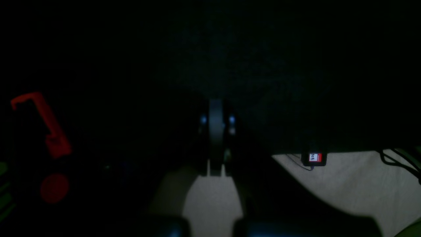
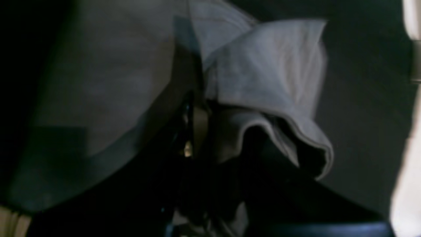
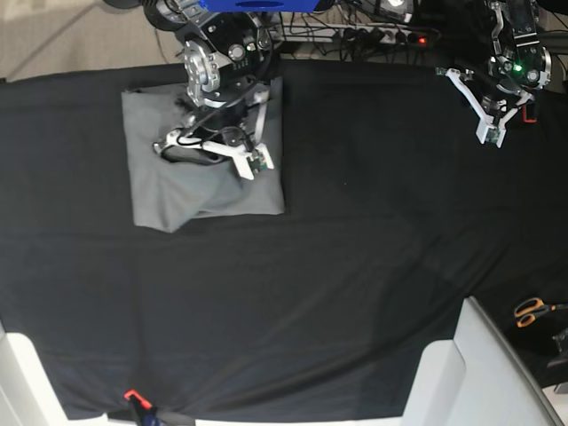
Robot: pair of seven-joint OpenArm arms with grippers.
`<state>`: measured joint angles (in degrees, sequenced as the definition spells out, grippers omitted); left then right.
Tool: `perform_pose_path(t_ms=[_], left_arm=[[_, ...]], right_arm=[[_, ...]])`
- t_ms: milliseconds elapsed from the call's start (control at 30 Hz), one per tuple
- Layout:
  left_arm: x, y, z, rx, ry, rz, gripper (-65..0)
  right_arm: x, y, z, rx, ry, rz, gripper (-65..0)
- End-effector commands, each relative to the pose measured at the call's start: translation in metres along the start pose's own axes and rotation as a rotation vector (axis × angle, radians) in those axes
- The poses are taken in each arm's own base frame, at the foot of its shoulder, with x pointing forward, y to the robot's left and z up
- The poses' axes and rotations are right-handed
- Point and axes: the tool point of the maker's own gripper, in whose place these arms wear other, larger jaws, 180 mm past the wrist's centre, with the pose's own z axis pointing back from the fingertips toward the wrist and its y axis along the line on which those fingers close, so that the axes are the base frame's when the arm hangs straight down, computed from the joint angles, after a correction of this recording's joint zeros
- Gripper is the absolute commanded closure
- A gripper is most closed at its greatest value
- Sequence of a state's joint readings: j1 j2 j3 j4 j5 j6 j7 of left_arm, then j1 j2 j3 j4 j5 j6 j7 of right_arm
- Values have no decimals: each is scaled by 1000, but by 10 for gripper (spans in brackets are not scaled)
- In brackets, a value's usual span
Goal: Fold the T-shirt properly
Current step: 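Move the right gripper over the grey shirt and press its folded edge, then drag the shirt's edge with the right gripper to square the fold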
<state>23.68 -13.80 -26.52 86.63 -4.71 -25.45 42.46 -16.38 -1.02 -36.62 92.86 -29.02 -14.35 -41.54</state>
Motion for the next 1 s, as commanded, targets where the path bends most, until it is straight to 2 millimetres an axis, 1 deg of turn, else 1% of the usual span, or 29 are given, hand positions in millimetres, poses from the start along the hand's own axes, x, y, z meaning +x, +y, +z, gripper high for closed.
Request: perform_pose_path(t_ms=[0, 67, 133, 167, 233, 333, 467, 533, 600, 700, 800, 967], left_arm=[[8, 8, 4, 19, -26, -9, 0], [9, 8, 4, 19, -28, -9, 0], [9, 9, 4, 20, -27, -10, 0], [9, 9, 4, 22, -25, -12, 0], [9, 9, 4, 22, -25, -12, 0], [9, 9, 4, 23, -25, -13, 0], [9, 9, 4, 21, -27, -13, 0], [11, 1, 2, 6, -25, -31, 0], [12, -7, -1, -14, -22, -55, 0], [12, -16, -3, -32, -17, -73, 0], [11, -17, -3, -35, -17, -71, 0], [12, -13, -2, -26, -17, -71, 0]], right_arm=[[38, 15, 12, 37, -87, -52, -2], [39, 21, 12, 71, -92, -26, -2], [42, 20, 12, 76, -98, -15, -2], [45, 16, 10, 68, -102, -16, -2], [39, 4, 3, 40, -84, -28, -2], [36, -6, -1, 43, -72, -13, -2], [41, -18, 0, 58, -86, 3, -2], [46, -21, 2, 57, -100, 1, -2], [46, -22, 2, 54, -100, 0, -2], [44, -18, 1, 73, -94, -3, -2], [43, -8, 2, 138, -89, -6, -2], [34, -13, 2, 111, -40, 27, 0]])
